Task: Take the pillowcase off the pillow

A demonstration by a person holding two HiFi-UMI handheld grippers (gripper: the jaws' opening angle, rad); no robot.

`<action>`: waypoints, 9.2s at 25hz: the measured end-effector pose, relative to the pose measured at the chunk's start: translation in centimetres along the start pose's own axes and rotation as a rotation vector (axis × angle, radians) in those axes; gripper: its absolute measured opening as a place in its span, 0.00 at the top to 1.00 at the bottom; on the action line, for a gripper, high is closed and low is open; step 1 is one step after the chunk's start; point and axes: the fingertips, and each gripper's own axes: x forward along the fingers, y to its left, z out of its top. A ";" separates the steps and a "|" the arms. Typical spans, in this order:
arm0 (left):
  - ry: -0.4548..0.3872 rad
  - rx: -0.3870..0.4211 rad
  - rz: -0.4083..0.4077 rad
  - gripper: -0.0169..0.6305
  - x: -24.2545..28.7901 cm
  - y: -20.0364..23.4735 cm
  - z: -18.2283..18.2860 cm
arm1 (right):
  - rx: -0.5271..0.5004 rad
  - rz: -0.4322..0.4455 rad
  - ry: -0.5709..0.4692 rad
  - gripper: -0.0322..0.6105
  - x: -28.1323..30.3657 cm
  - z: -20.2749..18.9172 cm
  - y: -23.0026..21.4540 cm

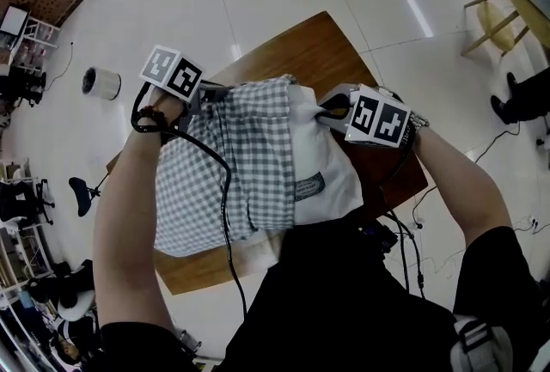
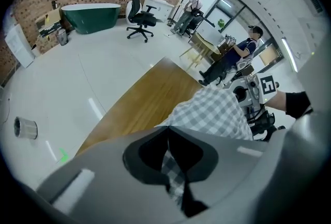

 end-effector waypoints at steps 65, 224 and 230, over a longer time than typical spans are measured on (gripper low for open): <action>-0.432 0.088 0.450 0.67 -11.7 -1.4 -18.0 | -0.060 -0.386 0.044 0.66 -4.0 3.3 7.5; -0.818 -0.041 0.514 0.73 -13.8 -11.8 -25.0 | -0.204 -0.391 0.172 0.51 -0.7 7.3 13.3; -0.723 -0.012 0.447 0.65 -13.1 -9.3 -19.5 | -0.173 -0.308 0.181 0.49 1.2 8.3 8.5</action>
